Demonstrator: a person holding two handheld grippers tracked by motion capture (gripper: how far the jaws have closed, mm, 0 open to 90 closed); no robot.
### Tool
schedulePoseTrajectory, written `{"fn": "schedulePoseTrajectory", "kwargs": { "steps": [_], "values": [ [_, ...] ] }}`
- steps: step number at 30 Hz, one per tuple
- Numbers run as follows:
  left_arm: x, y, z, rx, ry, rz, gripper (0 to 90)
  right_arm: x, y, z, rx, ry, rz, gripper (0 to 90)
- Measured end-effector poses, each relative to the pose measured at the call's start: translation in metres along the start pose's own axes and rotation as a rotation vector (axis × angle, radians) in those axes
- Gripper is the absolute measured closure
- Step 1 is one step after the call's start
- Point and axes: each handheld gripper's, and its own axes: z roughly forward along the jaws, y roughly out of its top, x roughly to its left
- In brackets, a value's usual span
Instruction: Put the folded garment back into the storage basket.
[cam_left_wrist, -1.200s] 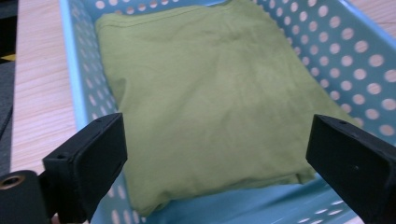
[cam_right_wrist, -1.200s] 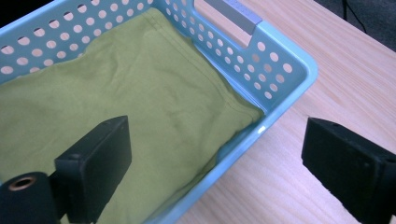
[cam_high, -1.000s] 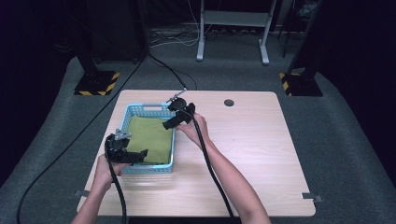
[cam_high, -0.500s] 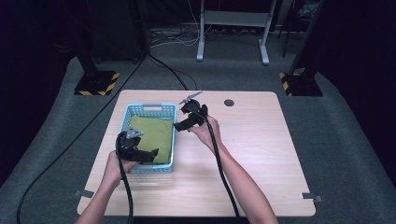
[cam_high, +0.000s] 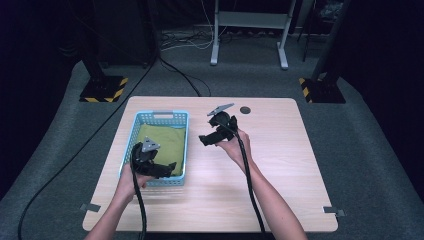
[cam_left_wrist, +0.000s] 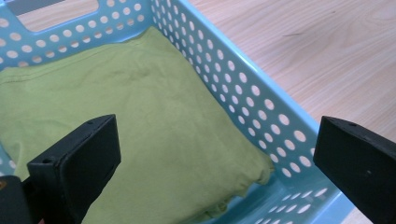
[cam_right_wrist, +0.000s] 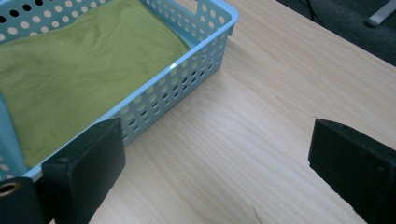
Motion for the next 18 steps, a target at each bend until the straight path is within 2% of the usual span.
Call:
{"fn": "schedulePoseTrajectory", "kwargs": {
  "steps": [9, 18],
  "values": [
    [-0.012, -0.004, -0.003, -0.02, -0.023, 0.027, 0.4, -0.002, -0.023, -0.023, -0.018, -0.024, -0.002, 3.1],
    [-0.025, -0.012, -0.005, -0.025, -0.05, 0.047, 0.5, -0.01, -0.053, -0.039, -0.024, -0.044, 0.023, 3.3]
  ]
}}
